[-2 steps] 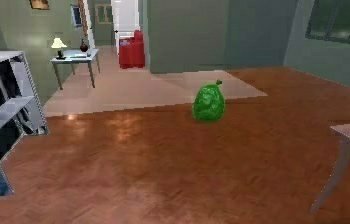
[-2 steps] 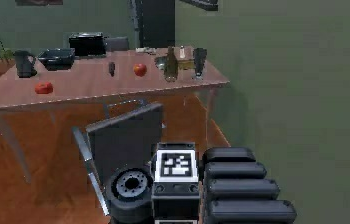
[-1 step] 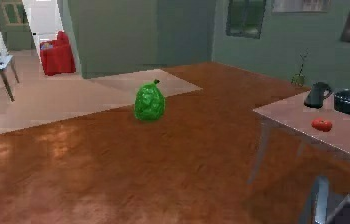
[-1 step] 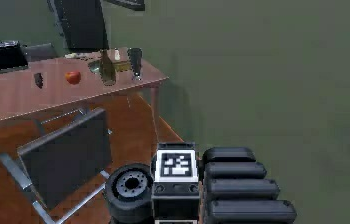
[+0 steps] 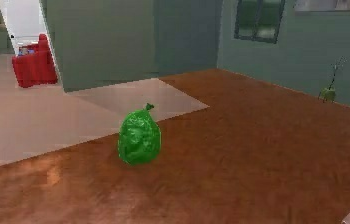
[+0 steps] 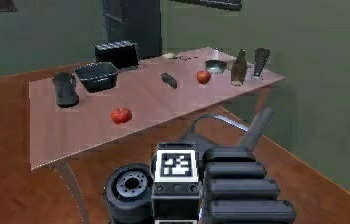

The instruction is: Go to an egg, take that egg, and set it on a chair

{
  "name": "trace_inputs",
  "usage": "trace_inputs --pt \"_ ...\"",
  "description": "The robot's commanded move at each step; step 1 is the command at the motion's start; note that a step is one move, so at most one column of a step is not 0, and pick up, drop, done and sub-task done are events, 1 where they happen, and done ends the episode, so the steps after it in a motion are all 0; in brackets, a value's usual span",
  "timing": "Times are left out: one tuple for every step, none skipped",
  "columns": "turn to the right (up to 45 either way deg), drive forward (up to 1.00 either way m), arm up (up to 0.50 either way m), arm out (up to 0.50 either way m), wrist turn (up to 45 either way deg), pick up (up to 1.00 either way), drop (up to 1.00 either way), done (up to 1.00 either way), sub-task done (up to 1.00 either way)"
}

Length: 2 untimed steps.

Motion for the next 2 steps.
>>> trace_inputs --pt "45.0 0.00 0.00 0.00 0.0 0.00 0.00 0.00 0.00" --pt "9.0 0.00 0.00 0.00 0.0 0.00 0.00 0.00 0.00"
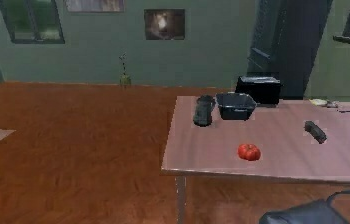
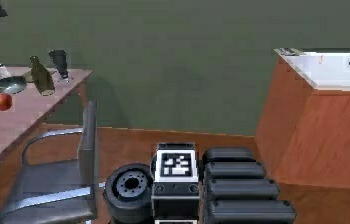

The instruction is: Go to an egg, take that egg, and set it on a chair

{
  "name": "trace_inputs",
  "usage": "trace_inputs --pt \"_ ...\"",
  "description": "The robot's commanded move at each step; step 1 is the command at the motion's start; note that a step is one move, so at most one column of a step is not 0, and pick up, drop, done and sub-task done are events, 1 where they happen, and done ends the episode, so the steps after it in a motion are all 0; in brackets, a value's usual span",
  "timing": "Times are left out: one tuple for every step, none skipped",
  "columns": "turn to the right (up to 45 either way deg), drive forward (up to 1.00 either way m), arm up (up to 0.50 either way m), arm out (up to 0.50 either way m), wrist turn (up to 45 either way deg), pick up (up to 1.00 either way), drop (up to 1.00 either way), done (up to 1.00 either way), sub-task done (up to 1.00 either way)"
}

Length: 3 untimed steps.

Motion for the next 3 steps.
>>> trace_inputs --pt "0.0 0.05 0.00 0.00 0.0 0.00 0.00 0.00 0.00" --pt "45.0 0.00 0.00 0.00 0.0 0.00 0.00 0.00 0.00" --pt "45.0 0.00 0.00 0.00 0.0 0.00 0.00 0.00 0.00"
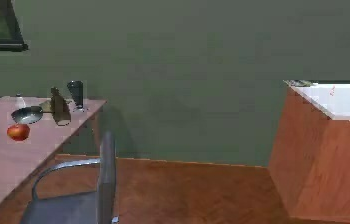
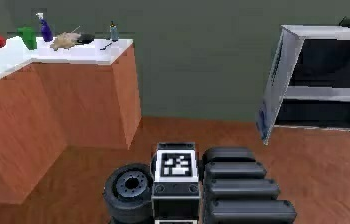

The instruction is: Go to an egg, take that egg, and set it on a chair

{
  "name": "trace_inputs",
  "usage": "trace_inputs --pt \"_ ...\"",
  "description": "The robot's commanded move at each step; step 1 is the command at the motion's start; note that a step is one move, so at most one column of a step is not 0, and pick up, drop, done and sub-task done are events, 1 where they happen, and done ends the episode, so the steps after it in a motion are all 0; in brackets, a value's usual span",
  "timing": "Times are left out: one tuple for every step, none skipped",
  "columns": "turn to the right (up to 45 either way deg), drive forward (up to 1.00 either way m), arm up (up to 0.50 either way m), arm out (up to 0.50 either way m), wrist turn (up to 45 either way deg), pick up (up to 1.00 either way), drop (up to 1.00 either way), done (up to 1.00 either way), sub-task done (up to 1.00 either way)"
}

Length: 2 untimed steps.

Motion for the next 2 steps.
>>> trace_inputs --pt "45.0 0.00 0.00 0.00 0.0 0.00 0.00 0.00 0.00" --pt "15.0 0.00 0.00 0.00 0.0 0.00 0.00 0.00 0.00"
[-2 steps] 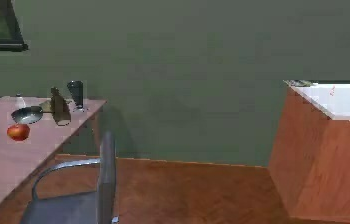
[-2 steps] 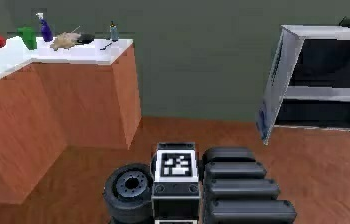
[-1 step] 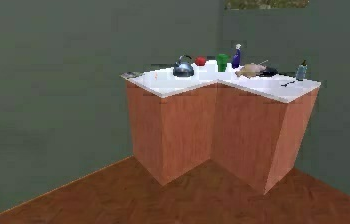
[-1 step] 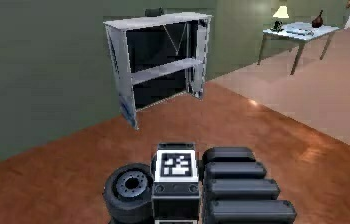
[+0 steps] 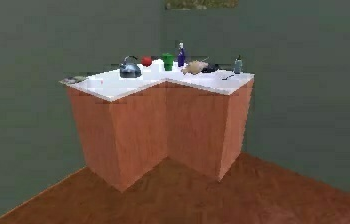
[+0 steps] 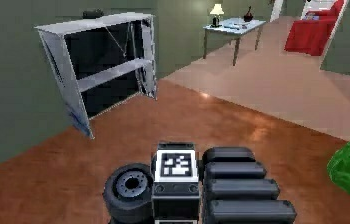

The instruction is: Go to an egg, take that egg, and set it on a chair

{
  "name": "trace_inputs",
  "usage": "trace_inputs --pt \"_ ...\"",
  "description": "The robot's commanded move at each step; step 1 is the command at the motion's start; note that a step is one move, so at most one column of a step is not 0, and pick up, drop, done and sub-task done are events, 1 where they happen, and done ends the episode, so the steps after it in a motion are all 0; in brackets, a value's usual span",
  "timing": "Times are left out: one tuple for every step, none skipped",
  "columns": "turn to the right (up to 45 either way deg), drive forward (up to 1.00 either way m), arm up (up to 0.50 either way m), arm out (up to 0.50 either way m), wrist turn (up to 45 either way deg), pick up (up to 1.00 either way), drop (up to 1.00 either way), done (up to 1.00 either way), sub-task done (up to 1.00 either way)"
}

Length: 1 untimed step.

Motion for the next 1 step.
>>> trace_inputs --pt "-45.0 0.00 0.00 0.00 0.0 0.00 0.00 0.00 0.00"
